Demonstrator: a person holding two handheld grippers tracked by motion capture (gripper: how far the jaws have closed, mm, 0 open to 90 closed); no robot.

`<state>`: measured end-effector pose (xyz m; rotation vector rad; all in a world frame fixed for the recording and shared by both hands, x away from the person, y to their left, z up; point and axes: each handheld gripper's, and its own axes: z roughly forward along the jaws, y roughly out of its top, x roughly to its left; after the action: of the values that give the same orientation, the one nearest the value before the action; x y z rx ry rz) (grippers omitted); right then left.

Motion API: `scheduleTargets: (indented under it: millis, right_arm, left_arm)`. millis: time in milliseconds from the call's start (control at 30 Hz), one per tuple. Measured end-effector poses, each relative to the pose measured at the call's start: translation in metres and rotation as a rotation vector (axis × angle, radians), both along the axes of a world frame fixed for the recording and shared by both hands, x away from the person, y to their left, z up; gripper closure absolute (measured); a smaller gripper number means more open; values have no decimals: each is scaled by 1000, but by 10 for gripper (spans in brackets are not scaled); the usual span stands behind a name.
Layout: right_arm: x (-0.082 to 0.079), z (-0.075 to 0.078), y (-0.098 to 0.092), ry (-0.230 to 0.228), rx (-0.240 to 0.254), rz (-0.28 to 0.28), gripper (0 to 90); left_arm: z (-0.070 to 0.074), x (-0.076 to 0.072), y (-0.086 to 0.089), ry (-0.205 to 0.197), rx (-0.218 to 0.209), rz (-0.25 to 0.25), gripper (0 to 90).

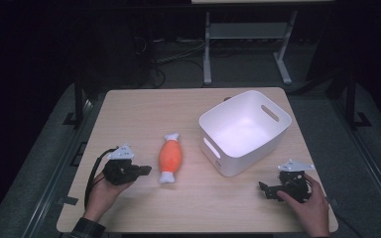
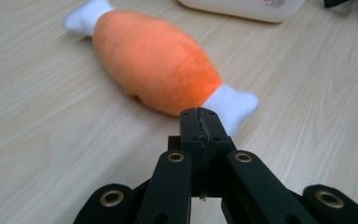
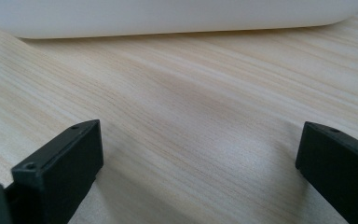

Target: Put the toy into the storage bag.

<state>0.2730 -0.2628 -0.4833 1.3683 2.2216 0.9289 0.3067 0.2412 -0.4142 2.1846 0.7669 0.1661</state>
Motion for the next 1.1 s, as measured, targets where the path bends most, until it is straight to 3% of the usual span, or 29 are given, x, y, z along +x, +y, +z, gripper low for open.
scheduleTargets:
  millis: [367, 733, 967, 1100]
  right_arm:
    - [0, 0, 0, 0, 0, -1, 2]
    - [0, 0, 0, 0, 1, -1, 2]
    - [0, 0, 0, 0, 1, 0, 2]
    - [0, 0, 0, 0, 1, -1, 2]
  left_arm:
    - [4, 18, -31, -4, -17, -55, 897]
    - [-6, 23, -70, 22, -23, -120, 897]
    - [-17, 22, -81, 40, 21, -141, 897]
    - [-22, 21, -81, 58, 38, -127, 897]
